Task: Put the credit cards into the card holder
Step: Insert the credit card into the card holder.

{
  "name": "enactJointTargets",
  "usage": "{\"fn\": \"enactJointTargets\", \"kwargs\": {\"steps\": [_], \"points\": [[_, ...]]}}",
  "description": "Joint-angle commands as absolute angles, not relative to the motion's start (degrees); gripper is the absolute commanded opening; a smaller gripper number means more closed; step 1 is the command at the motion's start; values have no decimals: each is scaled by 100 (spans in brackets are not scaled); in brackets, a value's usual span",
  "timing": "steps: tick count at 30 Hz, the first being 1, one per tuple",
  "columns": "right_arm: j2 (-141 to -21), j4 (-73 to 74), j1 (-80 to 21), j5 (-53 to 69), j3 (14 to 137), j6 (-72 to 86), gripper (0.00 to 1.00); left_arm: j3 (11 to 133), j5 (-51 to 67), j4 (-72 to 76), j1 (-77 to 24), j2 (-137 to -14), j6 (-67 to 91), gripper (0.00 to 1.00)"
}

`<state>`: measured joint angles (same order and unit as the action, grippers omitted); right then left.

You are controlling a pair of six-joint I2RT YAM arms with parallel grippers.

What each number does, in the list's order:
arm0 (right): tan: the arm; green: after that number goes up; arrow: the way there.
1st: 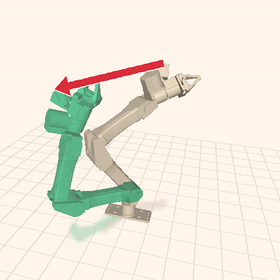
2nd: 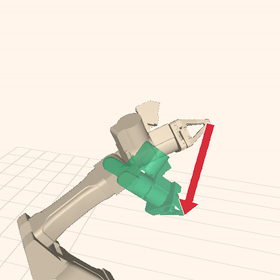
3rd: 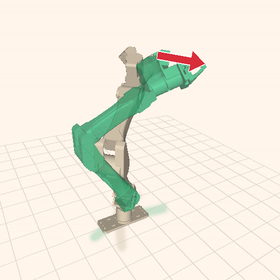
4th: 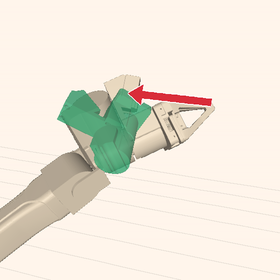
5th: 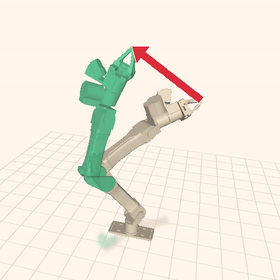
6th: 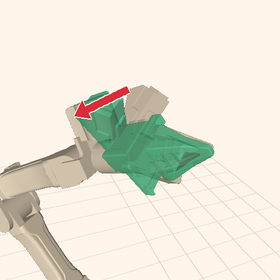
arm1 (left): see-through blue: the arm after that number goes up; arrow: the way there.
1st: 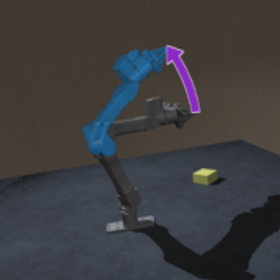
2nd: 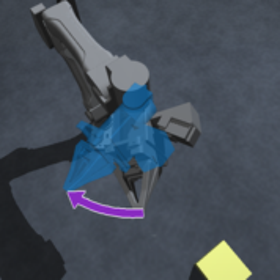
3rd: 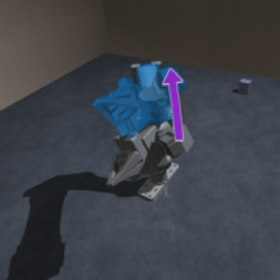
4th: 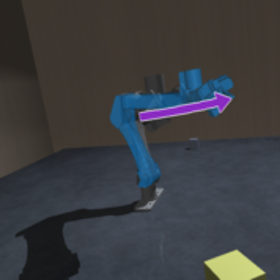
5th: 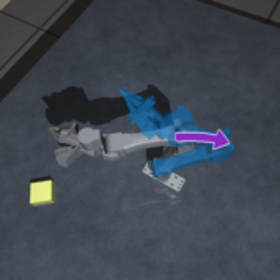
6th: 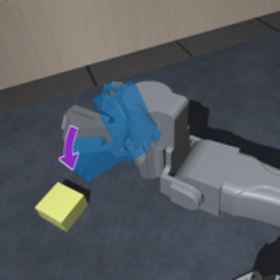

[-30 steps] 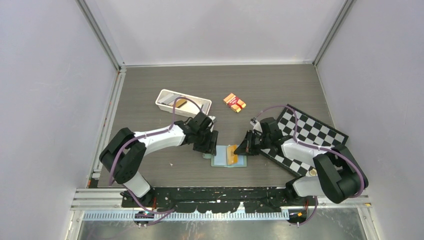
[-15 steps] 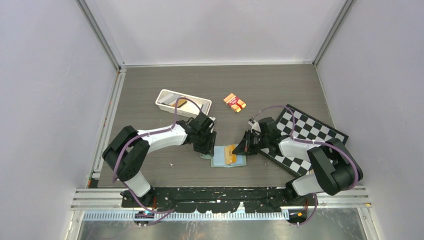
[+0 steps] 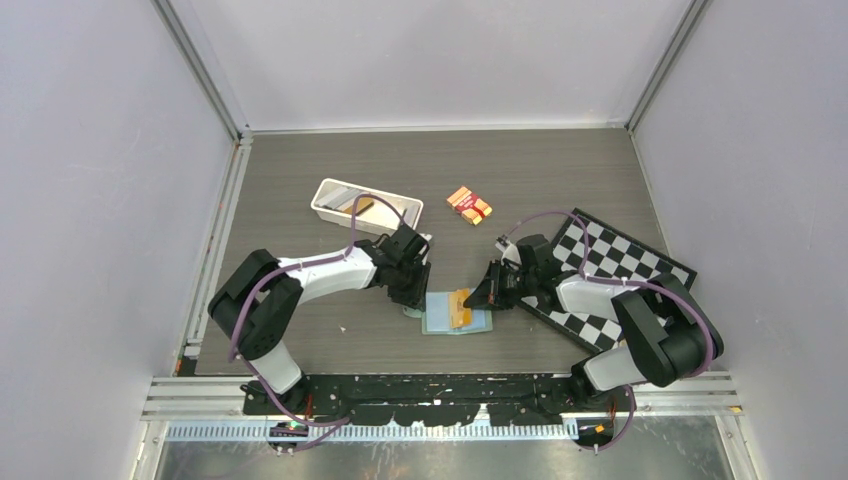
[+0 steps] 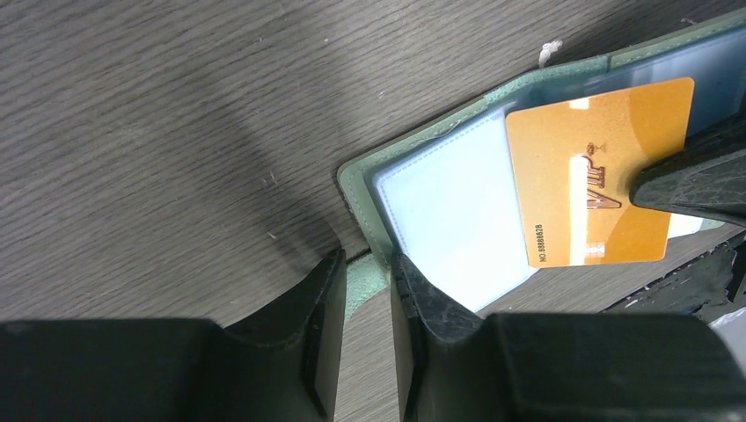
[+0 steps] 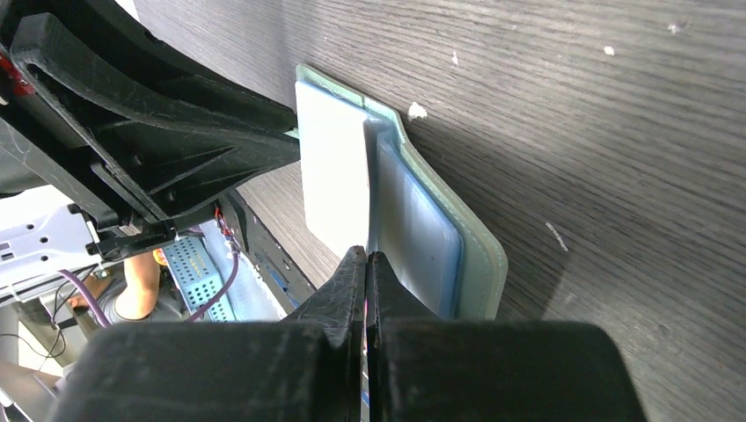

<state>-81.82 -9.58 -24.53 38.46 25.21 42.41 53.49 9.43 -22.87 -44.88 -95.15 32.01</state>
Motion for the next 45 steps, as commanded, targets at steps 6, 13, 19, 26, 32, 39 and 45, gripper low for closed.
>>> {"fn": "enactJointTargets", "kwargs": {"steps": [6,13,19,26,32,39,45], "points": [[-8352,-1169,-2452,3930,2437,4249,0,5422,850,-2277,-4504,-9682,3085,23],[-8454,-1270,-2461,3909,2401,4262,1,5423,861,-2280,-4500,-9700,3086,22],[-8508,-1349,-2470,3880,2383,4271,0,5431,888,-2281,-4501,-9713,3078,19],[-8560,-1517,-2496,3835,2347,4281,1,5440,921,-2274,-4505,-9722,3079,16],[-8577,-1581,-2518,3771,2330,4262,0,5449,940,-2278,-4507,-9738,3084,14],[-8615,-1569,-2548,3733,2313,4284,0,5456,955,-2278,-4509,-9742,3089,12],[-8674,-1395,-2627,3622,2378,4244,4,5467,989,-2265,-4513,-9760,3085,9]]}}
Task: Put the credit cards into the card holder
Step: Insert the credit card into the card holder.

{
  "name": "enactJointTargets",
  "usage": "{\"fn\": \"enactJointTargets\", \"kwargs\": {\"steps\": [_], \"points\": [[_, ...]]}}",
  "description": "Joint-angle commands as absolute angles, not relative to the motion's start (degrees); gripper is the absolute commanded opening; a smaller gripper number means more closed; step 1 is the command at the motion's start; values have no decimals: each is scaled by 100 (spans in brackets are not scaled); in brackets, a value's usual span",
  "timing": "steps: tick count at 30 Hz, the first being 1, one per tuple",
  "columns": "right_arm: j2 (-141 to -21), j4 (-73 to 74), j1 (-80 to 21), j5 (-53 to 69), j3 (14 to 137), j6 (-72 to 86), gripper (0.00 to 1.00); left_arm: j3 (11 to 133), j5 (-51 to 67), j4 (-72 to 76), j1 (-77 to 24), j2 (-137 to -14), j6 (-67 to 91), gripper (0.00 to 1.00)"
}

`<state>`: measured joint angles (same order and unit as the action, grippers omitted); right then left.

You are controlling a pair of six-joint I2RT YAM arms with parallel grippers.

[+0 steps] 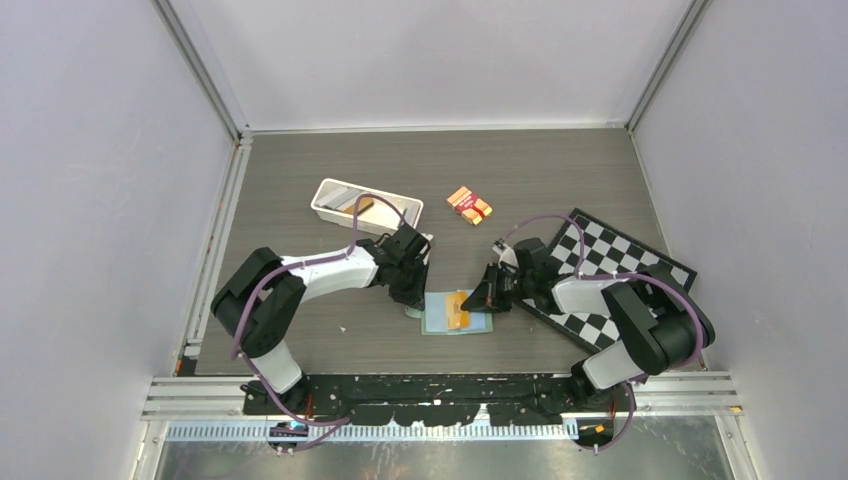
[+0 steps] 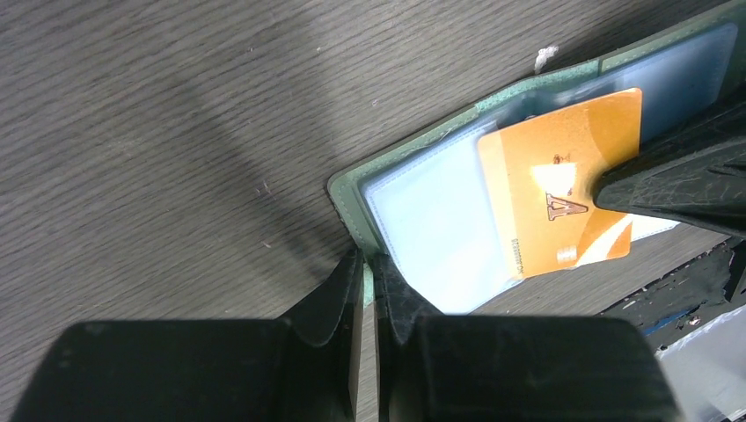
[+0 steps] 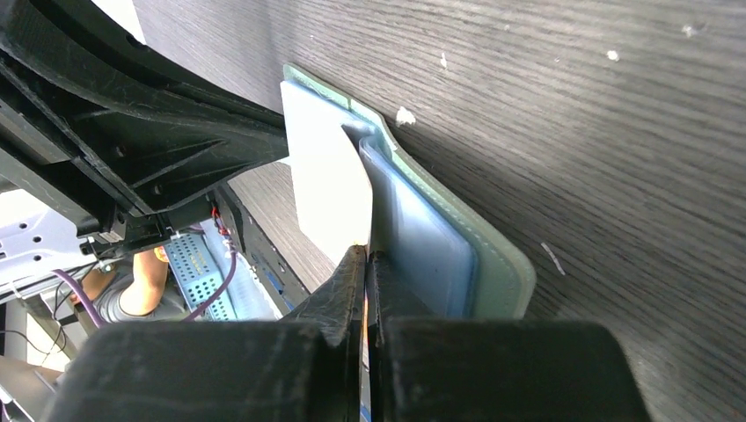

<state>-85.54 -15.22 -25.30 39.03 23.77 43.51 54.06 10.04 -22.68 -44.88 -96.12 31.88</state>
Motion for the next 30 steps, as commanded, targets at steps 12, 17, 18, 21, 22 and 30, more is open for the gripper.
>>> {"fn": "enactJointTargets", "kwargs": {"steps": [12,17,18,21,22,30], "points": [[-8082,180,-2841,2824,2910,3791,15,5451,958,-2259,-4518,-9781,3130,0],[-7860,753,-2973,2481,3105,3685,31,5448,934,-2269,-4519,-9787,3141,0],[-7829,817,-3003,2445,3129,3687,33,5447,932,-2274,-4518,-9784,3138,0],[-7788,906,-3091,2399,3179,3712,37,5442,938,-2270,-4518,-9791,3132,0],[-7789,912,-3120,2398,3183,3728,37,5445,940,-2269,-4518,-9792,3136,0],[-7988,775,-3397,2359,3314,3910,36,5453,974,-2259,-4518,-9804,3129,0]]}}
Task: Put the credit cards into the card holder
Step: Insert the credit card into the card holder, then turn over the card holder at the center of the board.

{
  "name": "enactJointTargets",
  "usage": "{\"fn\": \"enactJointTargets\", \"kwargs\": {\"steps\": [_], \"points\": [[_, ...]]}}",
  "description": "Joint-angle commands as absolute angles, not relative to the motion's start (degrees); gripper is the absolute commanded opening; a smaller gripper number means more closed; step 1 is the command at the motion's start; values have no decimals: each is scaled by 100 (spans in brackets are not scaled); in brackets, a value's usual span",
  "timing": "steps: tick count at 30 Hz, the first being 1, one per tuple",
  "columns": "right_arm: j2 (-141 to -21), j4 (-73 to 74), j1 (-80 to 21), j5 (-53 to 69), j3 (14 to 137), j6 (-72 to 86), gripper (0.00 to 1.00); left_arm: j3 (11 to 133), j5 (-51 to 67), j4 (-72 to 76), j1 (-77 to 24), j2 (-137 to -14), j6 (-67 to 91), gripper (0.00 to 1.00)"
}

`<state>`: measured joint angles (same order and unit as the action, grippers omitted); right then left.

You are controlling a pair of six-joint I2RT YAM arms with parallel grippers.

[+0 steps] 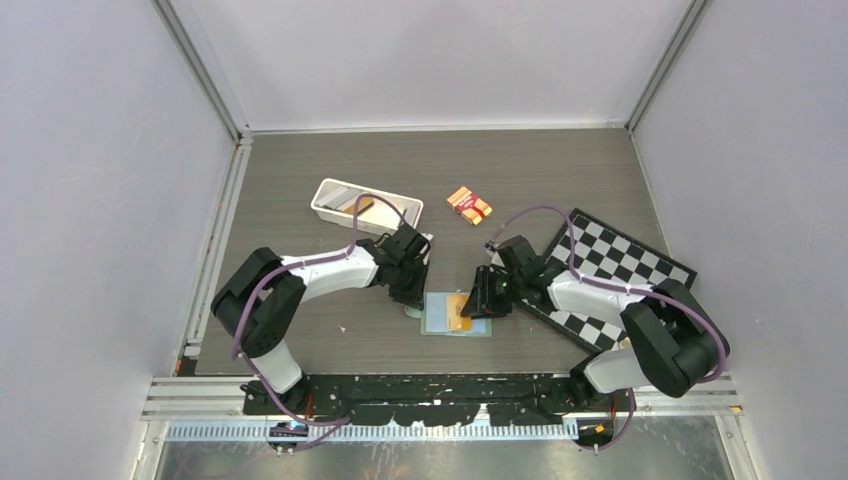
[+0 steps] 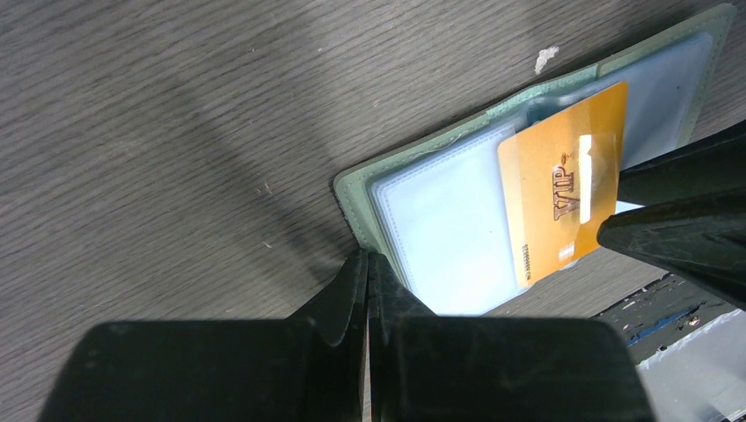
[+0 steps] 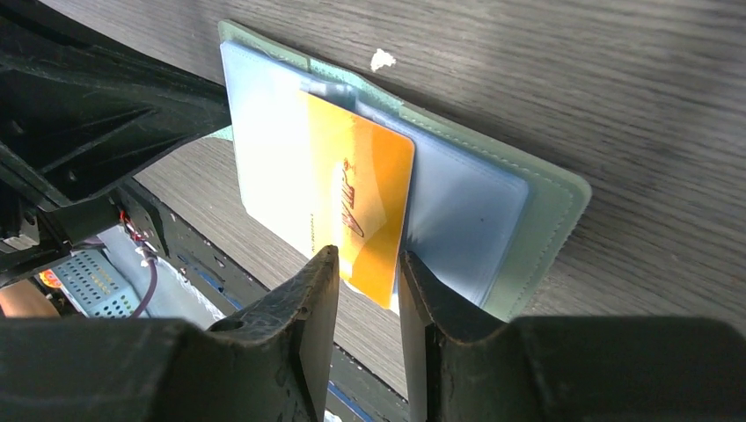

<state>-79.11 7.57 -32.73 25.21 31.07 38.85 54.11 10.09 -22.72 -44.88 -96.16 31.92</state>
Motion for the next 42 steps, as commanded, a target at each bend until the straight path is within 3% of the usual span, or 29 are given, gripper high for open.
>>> {"fn": "enactJointTargets", "kwargs": {"steps": [1,34,42], "points": [[-8018,747,-3426,2356,3340,3924,36,5454,979,-2254,-4518,-9808,3129,0],[-8785,678,-4184,2020,4238,4103,32,5433,1153,-2063,-4545,-9792,3274,0],[-8072,1728,-4082,1240,4303,3799,45,5397,1031,-2124,-4544,-9783,3252,0]]}}
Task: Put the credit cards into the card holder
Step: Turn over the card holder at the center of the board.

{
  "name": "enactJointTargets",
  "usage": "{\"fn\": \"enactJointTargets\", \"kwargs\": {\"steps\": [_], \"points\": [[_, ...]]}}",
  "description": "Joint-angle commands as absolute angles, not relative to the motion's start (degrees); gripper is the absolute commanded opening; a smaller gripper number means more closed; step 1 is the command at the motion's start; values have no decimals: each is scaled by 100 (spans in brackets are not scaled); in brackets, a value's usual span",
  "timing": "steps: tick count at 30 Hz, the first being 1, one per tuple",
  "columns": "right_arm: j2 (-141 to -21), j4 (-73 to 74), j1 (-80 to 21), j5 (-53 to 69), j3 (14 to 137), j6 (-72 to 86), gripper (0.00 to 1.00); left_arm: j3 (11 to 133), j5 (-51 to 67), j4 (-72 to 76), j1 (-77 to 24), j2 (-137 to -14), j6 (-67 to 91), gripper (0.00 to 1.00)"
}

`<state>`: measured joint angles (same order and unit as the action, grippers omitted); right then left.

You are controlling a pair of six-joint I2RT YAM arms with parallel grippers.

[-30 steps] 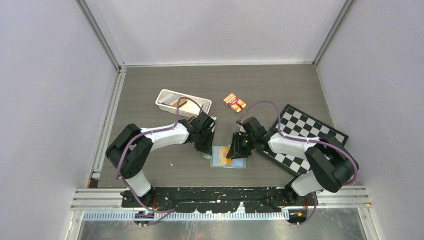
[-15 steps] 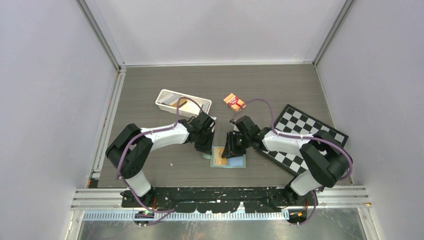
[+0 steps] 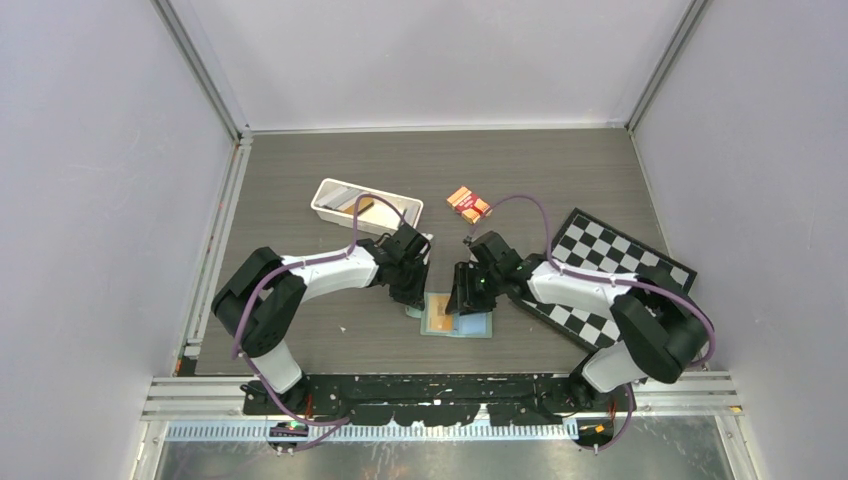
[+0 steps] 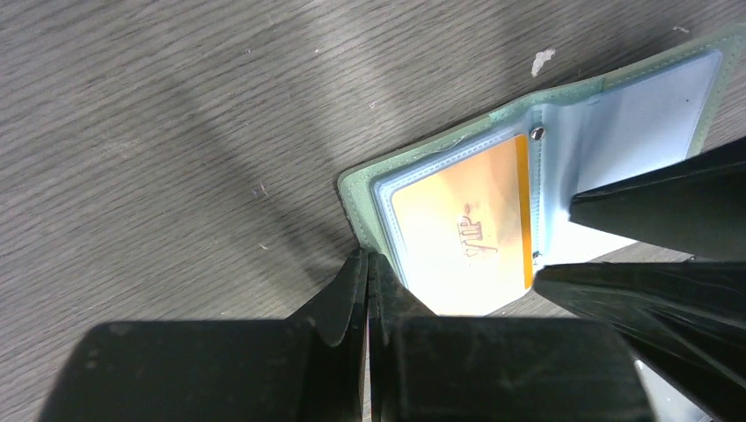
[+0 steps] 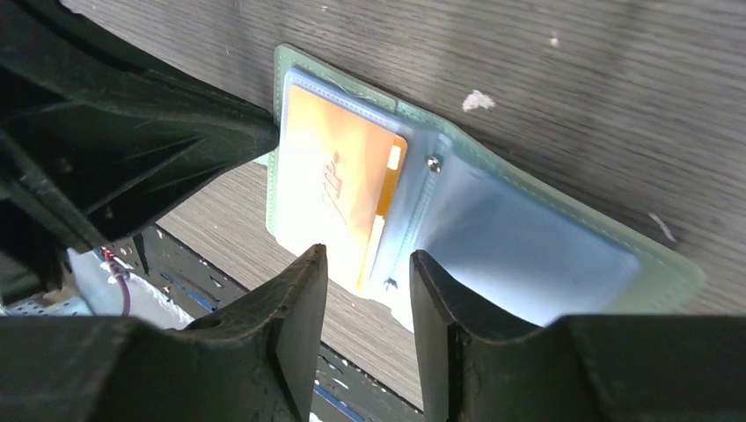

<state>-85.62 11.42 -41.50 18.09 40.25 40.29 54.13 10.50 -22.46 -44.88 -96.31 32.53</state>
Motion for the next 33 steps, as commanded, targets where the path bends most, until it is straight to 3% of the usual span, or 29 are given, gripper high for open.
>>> {"fn": "enactJointTargets", "kwargs": {"steps": [1,27,33], "points": [[-7996,1855,-4037,1165,4293,3775,46,5397,1028,-2124,-4544,-9778,3256,0],[-7658,2477,-3767,528,4005,3865,47,5375,1020,-2129,-4546,-9756,3236,0],[-7674,2260,-3768,783,4000,3891,42,5392,1011,-2158,-4544,-9786,3218,0]]}}
